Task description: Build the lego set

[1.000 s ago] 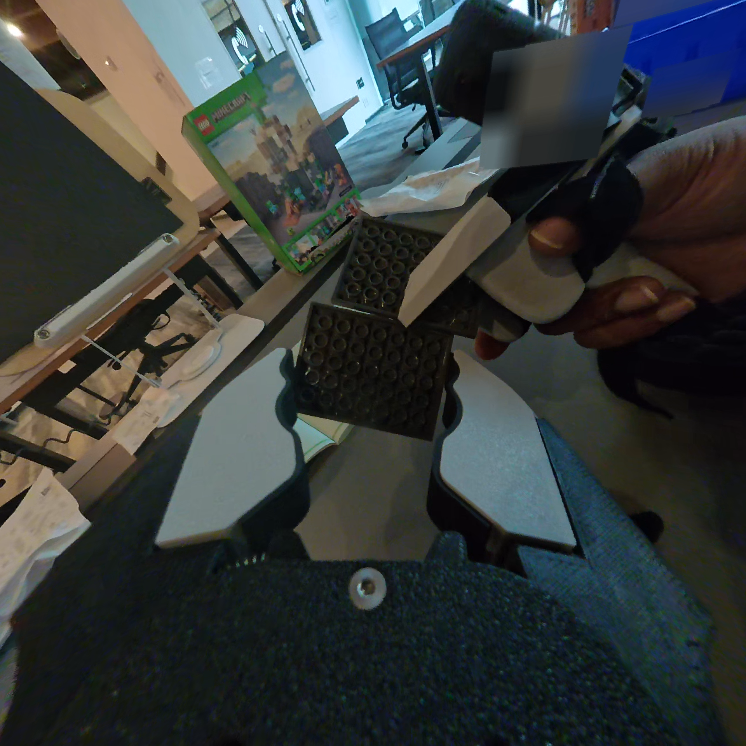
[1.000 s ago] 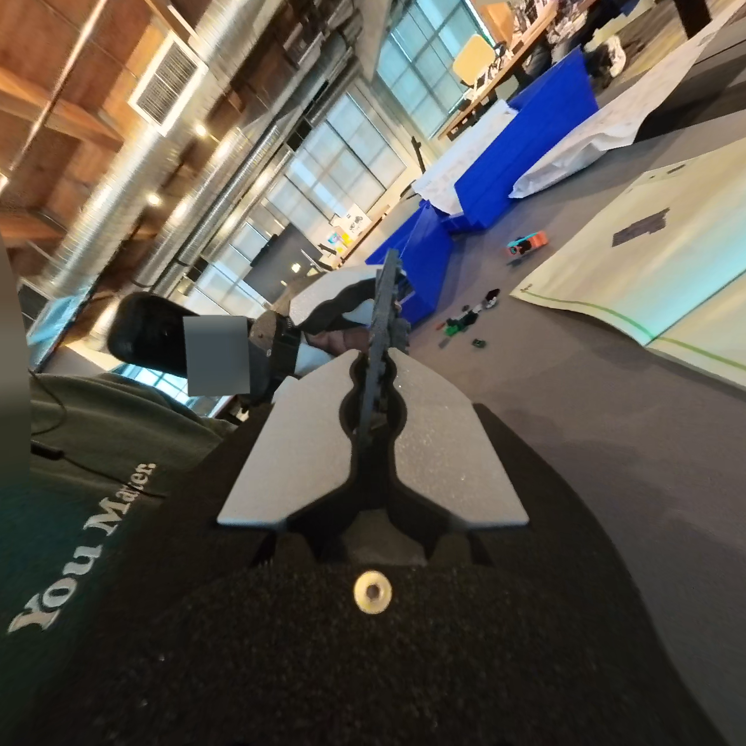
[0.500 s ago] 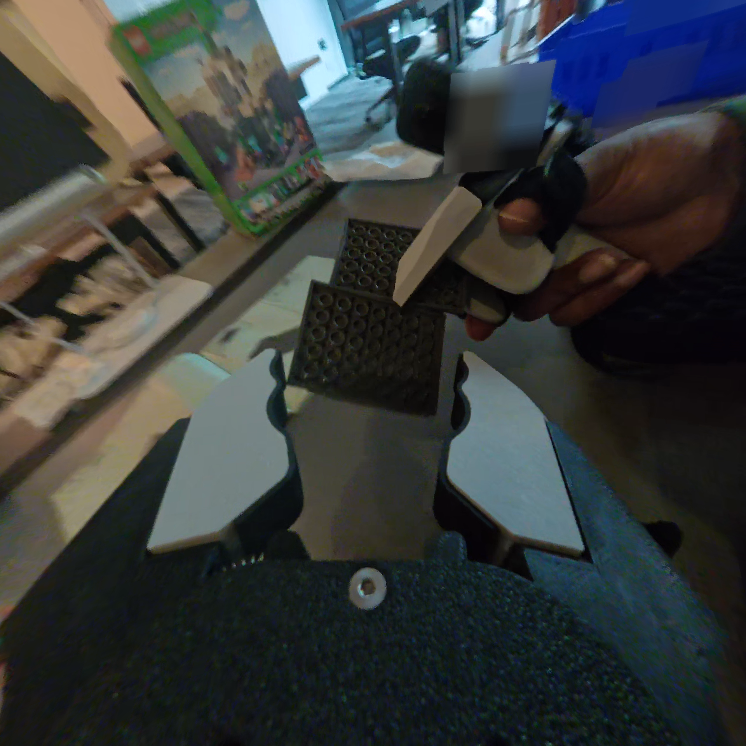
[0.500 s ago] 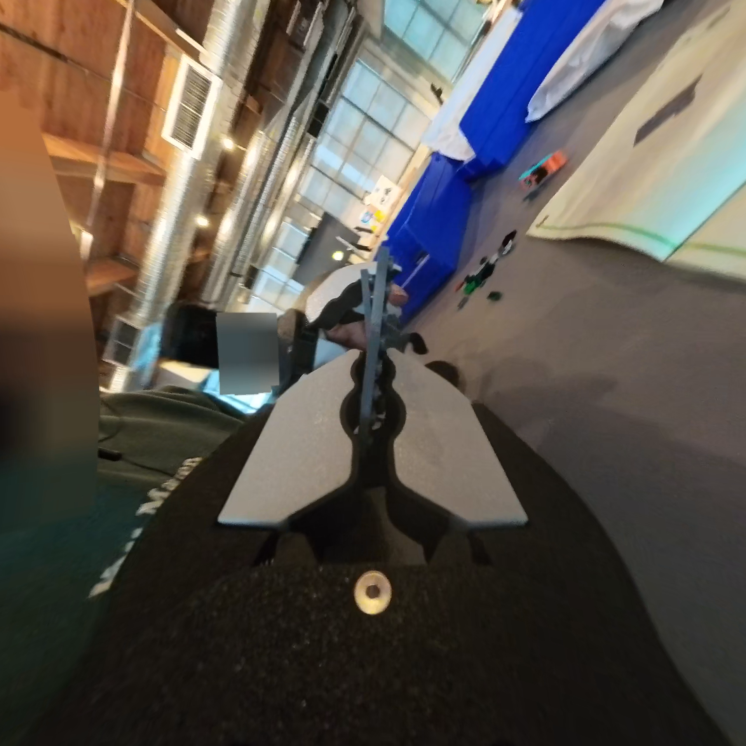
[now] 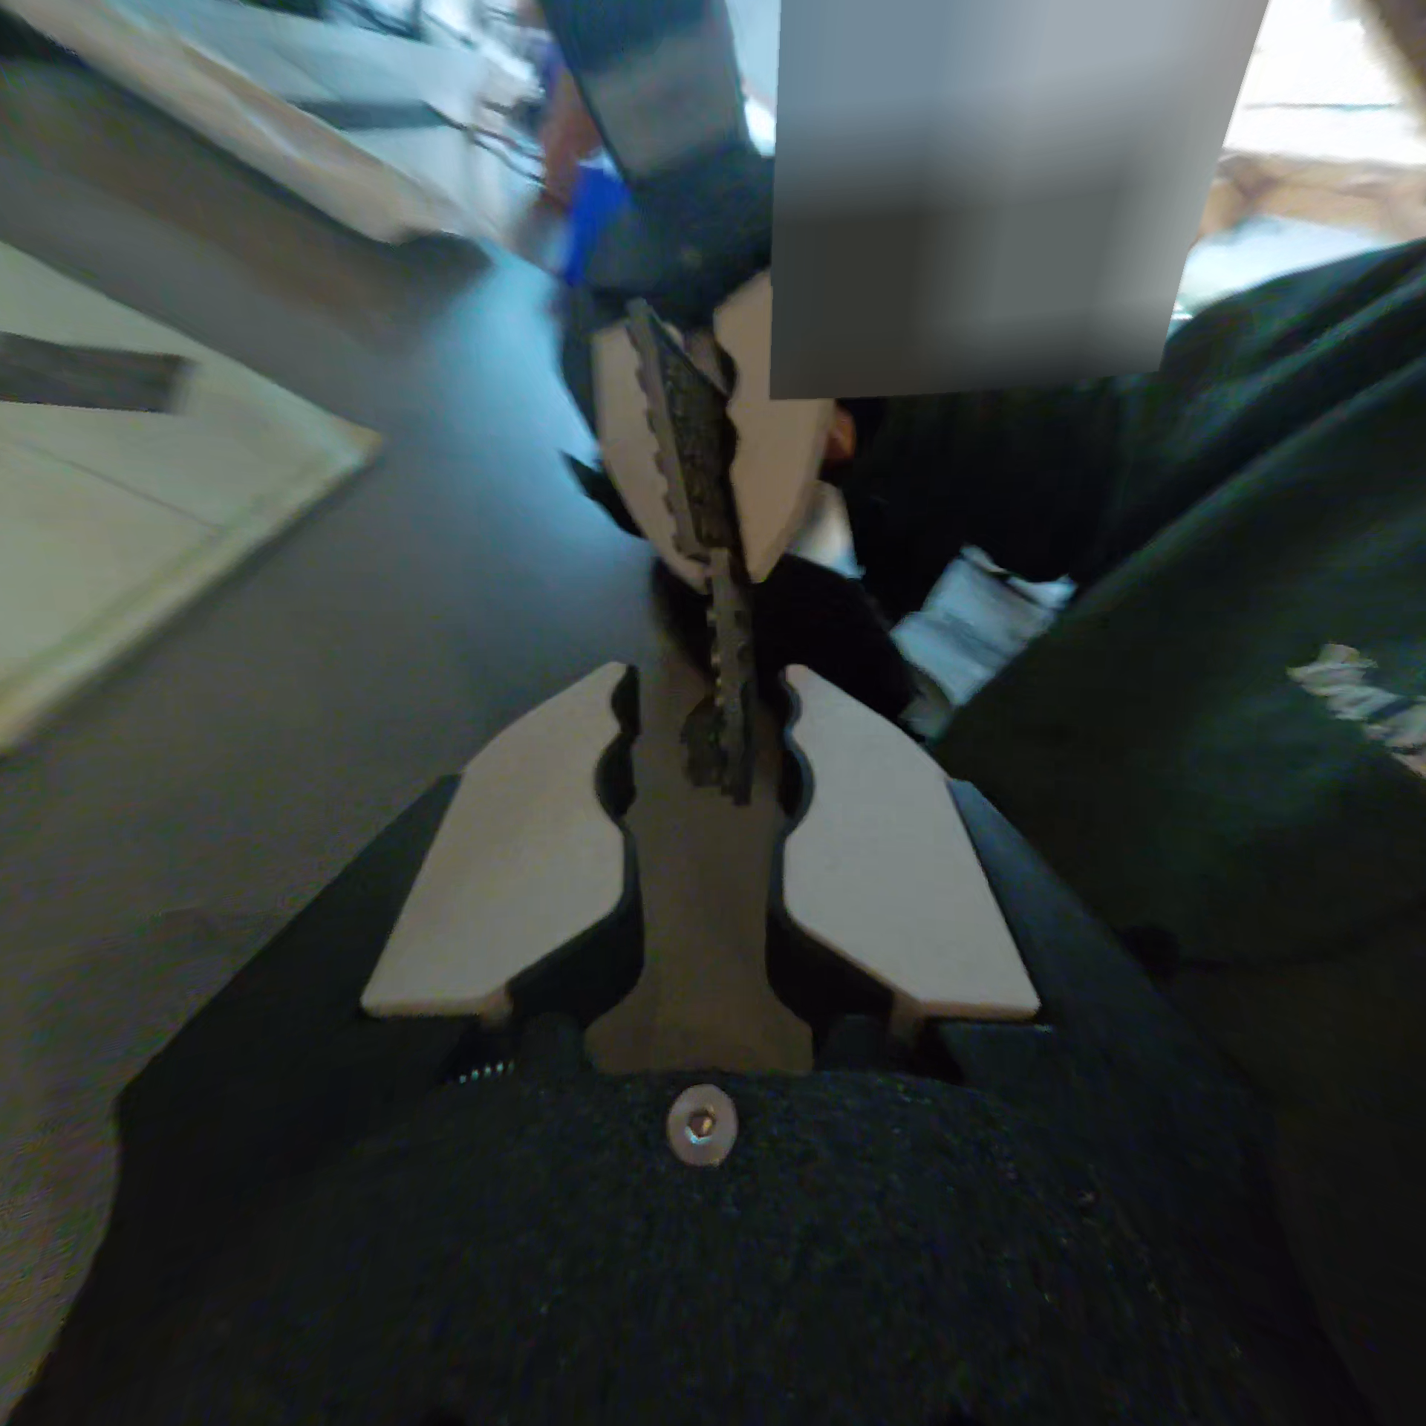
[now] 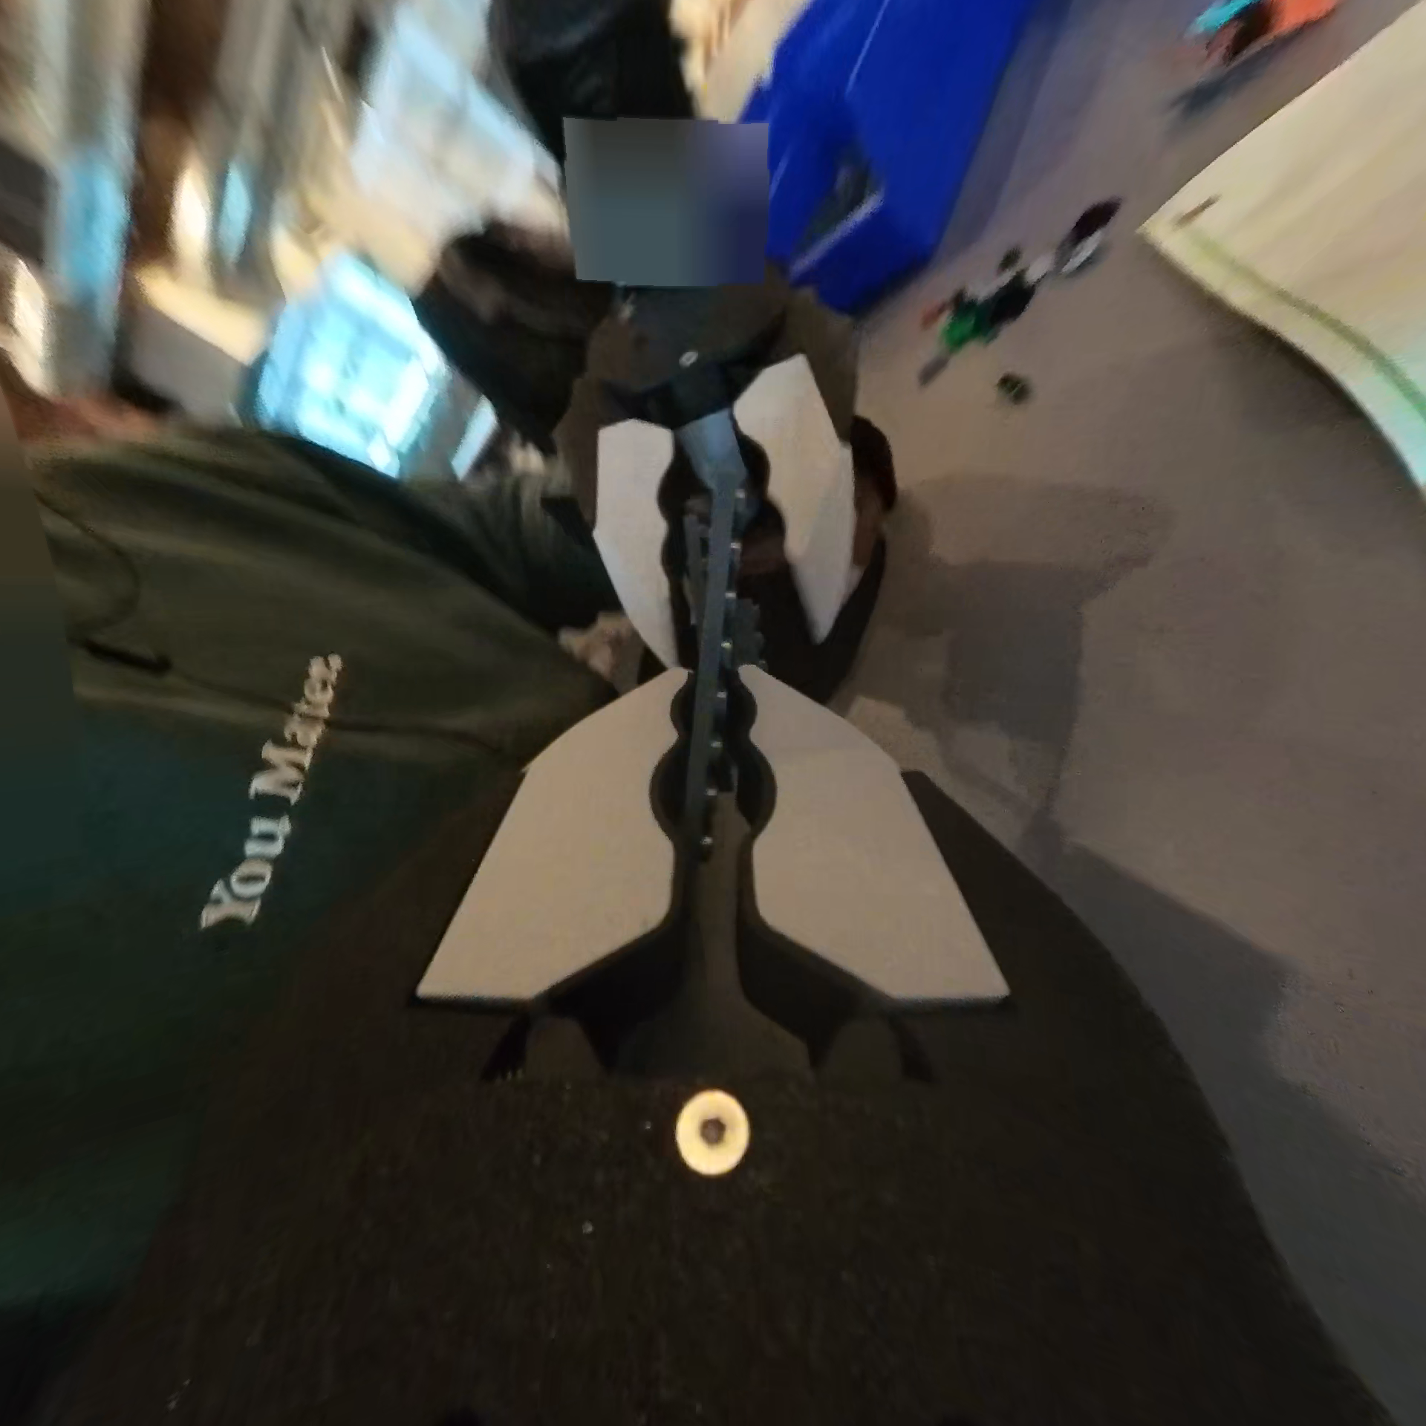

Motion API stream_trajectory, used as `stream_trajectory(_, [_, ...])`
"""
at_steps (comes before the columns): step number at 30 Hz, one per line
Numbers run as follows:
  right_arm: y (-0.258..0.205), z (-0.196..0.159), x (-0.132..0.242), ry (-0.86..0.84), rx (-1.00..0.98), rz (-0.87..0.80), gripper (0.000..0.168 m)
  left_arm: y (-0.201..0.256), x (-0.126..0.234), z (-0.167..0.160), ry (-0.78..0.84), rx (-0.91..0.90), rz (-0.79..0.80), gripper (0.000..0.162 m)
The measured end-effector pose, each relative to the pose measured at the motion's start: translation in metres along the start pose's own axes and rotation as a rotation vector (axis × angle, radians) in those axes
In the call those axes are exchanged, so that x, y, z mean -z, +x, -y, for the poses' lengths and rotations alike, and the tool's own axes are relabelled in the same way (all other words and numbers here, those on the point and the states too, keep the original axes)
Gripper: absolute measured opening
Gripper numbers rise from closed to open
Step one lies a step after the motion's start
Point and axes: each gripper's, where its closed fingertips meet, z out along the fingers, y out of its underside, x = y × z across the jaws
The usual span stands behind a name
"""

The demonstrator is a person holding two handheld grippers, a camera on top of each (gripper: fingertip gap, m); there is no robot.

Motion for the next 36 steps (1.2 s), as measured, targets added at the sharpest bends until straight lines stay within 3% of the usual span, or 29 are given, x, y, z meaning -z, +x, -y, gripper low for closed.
stream_trajectory(6, [-0.008, 0.000, 0.000, -0.211, 0.066, -0.019, 0.007, 0.015, -0.015, 0.004, 0.061, 0.050, -0.118, 0.006])
stream_trajectory(16, [-0.016, 0.003, 0.000, -0.369, 0.184, -0.040, 0.007, 0.022, -0.012, 0.012, 0.164, 0.087, -0.143, 0.007])
stream_trajectory(20, [-0.017, 0.002, -0.002, -0.408, 0.224, -0.053, 0.007, 0.028, -0.006, 0.017, 0.186, 0.105, -0.181, 0.016])
stream_trajectory(29, [-0.015, -0.009, -0.011, -0.423, 0.168, -0.022, 0.007, 0.022, 0.000, 0.015, 0.167, 0.089, -0.132, 0.006])
stream_trajectory(36, [-0.009, -0.013, -0.009, -0.495, 0.239, -0.049, 0.008, 0.017, -0.004, 0.011, 0.170, 0.086, -0.126, 0.005])
